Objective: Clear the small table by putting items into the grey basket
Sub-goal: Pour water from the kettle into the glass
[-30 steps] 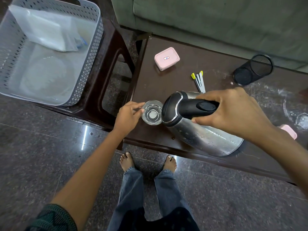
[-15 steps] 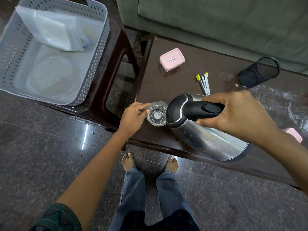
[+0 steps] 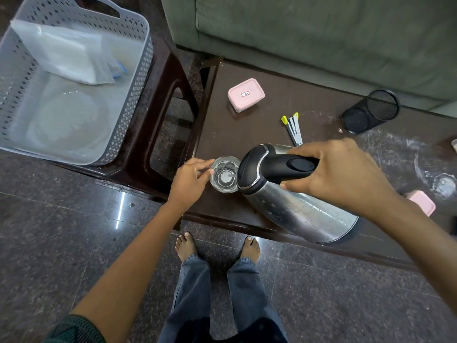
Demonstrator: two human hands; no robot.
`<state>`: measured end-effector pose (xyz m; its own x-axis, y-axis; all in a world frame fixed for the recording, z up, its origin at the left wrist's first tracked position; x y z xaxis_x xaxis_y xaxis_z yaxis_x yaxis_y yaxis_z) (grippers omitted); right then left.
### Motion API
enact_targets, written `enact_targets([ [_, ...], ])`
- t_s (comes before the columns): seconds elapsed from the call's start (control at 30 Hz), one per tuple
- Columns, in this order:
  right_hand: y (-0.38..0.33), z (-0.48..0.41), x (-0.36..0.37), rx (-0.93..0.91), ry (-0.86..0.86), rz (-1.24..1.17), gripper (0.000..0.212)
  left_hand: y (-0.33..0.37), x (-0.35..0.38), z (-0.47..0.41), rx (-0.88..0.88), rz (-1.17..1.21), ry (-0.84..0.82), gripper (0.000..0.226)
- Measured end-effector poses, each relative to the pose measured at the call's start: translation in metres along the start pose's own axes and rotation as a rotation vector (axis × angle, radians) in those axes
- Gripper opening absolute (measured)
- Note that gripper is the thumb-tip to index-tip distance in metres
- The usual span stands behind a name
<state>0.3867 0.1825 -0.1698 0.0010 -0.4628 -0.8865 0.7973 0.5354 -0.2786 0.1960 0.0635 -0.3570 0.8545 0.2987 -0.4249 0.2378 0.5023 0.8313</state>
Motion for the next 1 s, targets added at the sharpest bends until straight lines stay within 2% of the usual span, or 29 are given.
enact_targets([
  [1.0, -0.0060, -0.0017, 0.0012, -0.023, -0.006, 0.011, 0.030, -0.0004, -0.0004, -0.0004, 0.024, 0.010, -0.001, 0.032],
])
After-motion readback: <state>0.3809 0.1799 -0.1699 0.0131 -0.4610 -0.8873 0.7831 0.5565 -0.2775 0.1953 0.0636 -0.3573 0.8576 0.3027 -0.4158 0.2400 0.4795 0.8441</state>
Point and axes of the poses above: each hand's wrist, its own z-axis away from the middle knuckle, its own x-axis out of the palm, y = z × x, the point moved 2 cm from there along -z, towards the middle knuckle, and after that the axes turned 5 degrees about z, right-handed, at the moved point
